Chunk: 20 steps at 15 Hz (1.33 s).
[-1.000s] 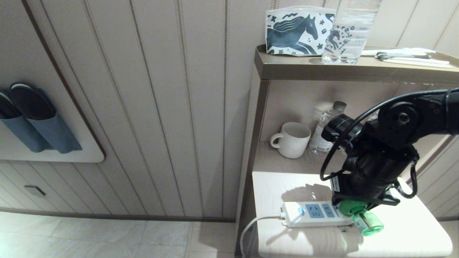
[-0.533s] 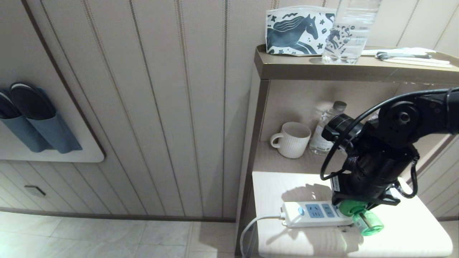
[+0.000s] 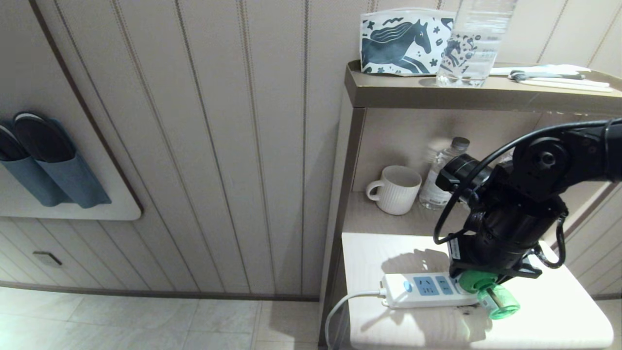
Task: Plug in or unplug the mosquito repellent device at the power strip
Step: Insert the plug into the socket
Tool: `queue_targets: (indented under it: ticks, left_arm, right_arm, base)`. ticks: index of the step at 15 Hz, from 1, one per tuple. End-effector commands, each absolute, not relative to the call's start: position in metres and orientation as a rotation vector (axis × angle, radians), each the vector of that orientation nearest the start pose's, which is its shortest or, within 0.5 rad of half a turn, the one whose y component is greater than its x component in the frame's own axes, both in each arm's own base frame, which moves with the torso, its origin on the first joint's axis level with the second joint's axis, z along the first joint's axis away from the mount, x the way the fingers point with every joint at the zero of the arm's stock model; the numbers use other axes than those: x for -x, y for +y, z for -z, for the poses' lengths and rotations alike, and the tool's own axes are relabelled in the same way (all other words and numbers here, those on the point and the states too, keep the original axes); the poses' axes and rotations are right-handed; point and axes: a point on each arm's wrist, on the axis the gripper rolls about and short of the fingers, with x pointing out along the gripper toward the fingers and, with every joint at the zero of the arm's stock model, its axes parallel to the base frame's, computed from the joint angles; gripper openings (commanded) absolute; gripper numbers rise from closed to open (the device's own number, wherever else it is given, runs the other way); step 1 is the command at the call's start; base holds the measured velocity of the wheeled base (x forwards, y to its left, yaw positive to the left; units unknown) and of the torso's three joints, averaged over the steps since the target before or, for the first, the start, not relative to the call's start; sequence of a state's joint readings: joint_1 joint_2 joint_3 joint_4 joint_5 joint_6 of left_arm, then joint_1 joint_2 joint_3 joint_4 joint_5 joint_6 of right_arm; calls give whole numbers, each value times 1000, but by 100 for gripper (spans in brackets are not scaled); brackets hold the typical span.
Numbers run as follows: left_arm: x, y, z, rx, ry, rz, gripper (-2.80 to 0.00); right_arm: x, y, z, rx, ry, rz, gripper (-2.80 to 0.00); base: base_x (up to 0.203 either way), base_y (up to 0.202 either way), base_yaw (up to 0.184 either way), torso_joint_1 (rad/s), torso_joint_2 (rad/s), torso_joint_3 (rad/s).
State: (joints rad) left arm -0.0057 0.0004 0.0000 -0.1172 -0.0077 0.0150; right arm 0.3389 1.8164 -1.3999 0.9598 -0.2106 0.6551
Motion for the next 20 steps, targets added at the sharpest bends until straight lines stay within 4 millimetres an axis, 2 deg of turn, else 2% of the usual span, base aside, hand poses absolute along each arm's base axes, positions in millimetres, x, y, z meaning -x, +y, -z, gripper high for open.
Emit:
queue_targets:
  ticks: [1,10,11,20]
  left_arm:
    - [24,0,-88,-15,-118,13,-280]
    - [24,0,-88,-15,-118,13,-280]
    - [24,0,-88,-16,-118,11,-280]
    - [24,0,-88,-15,-118,13,-280]
  right_arm:
    - [-268,89,-190,-186,1289,326,-280]
    - [-267,89,-189,-183,1288,329,-280]
    - [-266,90,-189,-179,1287,327,0]
    - [-265,90,-195,-191,1275,314,0]
  base:
    - [0,0,0,0,0,0]
    - [0,0,0,0,0,0]
    - [0,0,0,0,0,0]
    - [0,0,0,0,0,0]
